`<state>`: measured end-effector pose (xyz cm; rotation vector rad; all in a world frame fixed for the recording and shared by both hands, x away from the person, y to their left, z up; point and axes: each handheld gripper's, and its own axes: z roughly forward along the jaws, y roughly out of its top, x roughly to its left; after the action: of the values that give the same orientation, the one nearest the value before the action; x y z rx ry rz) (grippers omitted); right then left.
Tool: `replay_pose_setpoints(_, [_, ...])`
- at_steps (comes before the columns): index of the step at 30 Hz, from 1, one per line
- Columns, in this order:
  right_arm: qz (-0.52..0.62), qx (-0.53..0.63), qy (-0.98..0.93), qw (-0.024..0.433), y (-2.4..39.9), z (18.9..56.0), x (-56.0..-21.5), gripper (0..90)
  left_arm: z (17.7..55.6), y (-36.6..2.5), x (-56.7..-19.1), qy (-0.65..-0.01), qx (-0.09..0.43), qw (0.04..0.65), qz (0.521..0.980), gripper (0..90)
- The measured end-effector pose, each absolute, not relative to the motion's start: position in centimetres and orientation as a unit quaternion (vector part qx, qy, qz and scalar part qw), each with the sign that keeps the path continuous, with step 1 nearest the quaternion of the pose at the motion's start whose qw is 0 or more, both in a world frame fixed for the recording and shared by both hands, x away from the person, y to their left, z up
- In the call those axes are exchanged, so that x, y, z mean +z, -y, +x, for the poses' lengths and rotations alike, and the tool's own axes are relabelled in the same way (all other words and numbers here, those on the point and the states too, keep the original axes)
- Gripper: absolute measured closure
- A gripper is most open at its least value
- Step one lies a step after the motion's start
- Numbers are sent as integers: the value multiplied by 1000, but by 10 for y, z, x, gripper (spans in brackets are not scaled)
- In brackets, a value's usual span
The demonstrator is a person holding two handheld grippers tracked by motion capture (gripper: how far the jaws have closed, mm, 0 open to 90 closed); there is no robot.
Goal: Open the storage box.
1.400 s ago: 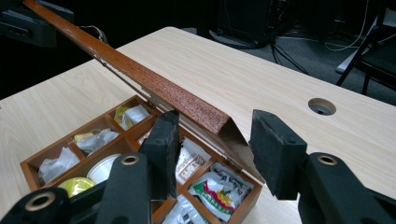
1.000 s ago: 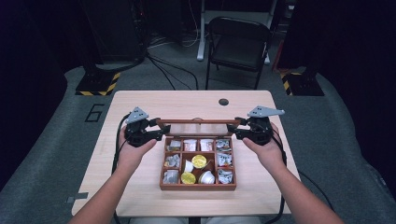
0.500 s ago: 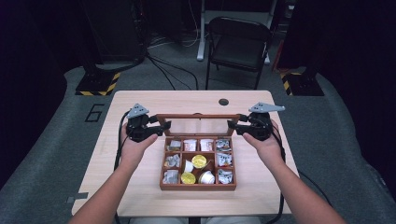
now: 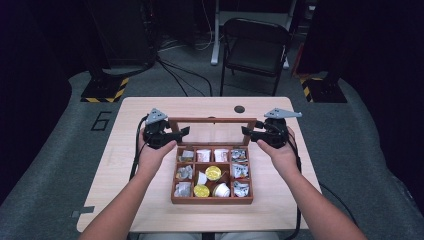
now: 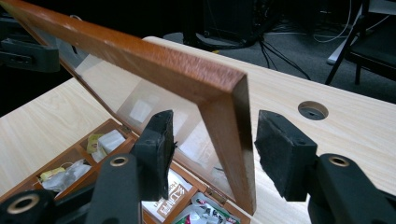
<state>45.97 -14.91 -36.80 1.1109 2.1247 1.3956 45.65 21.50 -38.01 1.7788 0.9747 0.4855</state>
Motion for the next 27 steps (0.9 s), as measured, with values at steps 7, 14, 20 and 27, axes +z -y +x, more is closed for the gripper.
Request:
replay_pose_setpoints(7, [408,491,-748,183,145,465,-379,441,461,-213,-388,-409,204,505,732,351])
replay_pose_setpoints(14, [417,488,-744,184,145,468,-391,435,463,-213,-396,-413,202,503,732,347])
replay_pose_setpoints(20, [425,480,-746,181,144,468,-407,441,465,-211,-399,-413,207,498,733,347])
replay_pose_setpoints(27, [425,475,-749,182,142,472,-411,455,467,-210,-402,-415,208,495,734,345])
